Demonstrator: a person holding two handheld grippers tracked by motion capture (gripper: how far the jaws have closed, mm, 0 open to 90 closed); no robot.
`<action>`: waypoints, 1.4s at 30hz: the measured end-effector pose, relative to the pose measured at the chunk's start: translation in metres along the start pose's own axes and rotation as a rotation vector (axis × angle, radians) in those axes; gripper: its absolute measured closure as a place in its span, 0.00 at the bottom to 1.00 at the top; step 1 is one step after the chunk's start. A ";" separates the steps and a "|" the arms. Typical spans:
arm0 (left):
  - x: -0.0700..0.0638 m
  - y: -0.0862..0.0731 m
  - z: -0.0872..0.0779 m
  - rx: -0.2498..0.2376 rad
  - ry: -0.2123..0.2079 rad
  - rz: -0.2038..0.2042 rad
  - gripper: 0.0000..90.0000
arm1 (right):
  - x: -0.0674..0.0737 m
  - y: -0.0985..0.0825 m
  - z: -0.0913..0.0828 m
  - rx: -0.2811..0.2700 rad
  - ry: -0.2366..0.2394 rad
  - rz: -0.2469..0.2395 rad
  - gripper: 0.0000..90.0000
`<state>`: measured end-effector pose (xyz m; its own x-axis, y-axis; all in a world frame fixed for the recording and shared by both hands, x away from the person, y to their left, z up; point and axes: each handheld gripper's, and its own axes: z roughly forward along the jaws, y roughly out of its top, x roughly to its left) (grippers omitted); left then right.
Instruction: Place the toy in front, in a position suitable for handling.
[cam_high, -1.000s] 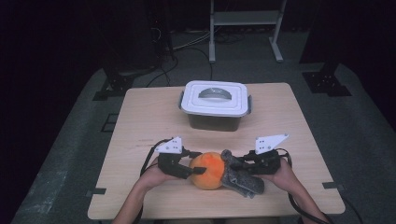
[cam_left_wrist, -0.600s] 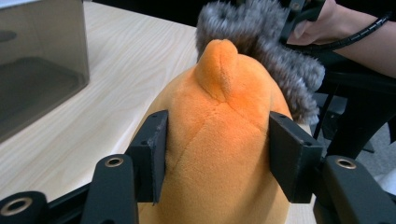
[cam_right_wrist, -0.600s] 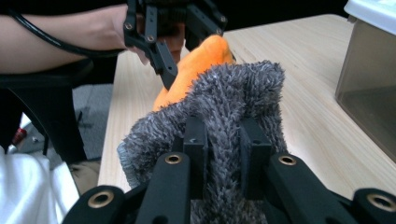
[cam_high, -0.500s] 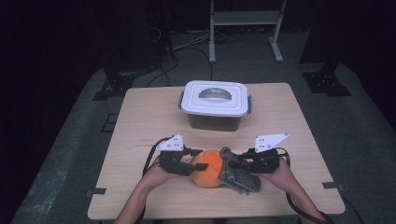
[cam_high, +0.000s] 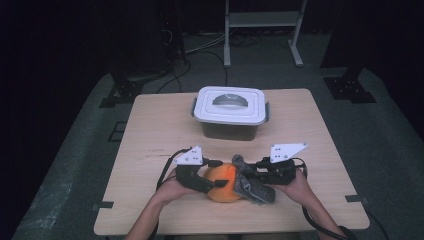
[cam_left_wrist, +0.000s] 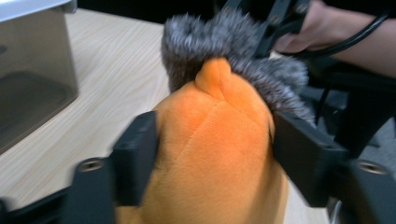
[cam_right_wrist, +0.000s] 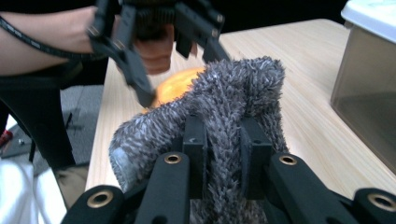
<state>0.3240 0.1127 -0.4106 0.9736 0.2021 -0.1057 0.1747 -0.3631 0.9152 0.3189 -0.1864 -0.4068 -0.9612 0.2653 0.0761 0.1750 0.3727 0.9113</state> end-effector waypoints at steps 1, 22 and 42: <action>0.001 0.000 -0.001 -0.001 0.013 -0.001 0.21 | 0.000 -0.001 -0.001 0.003 -0.002 0.004 0.84; -0.008 0.002 0.011 0.090 0.117 0.022 0.50 | 0.000 0.003 -0.017 -0.011 -0.055 -0.013 0.83; 0.001 -0.009 0.016 0.104 0.089 -0.028 0.47 | -0.020 -0.018 -0.028 0.082 -0.044 0.049 0.82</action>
<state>0.3259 0.1020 -0.4257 0.9521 0.2919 -0.0913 0.2203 -0.4474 0.8668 0.3293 -0.2240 -0.4136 -0.9411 0.3227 0.1006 0.2401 0.4290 0.8708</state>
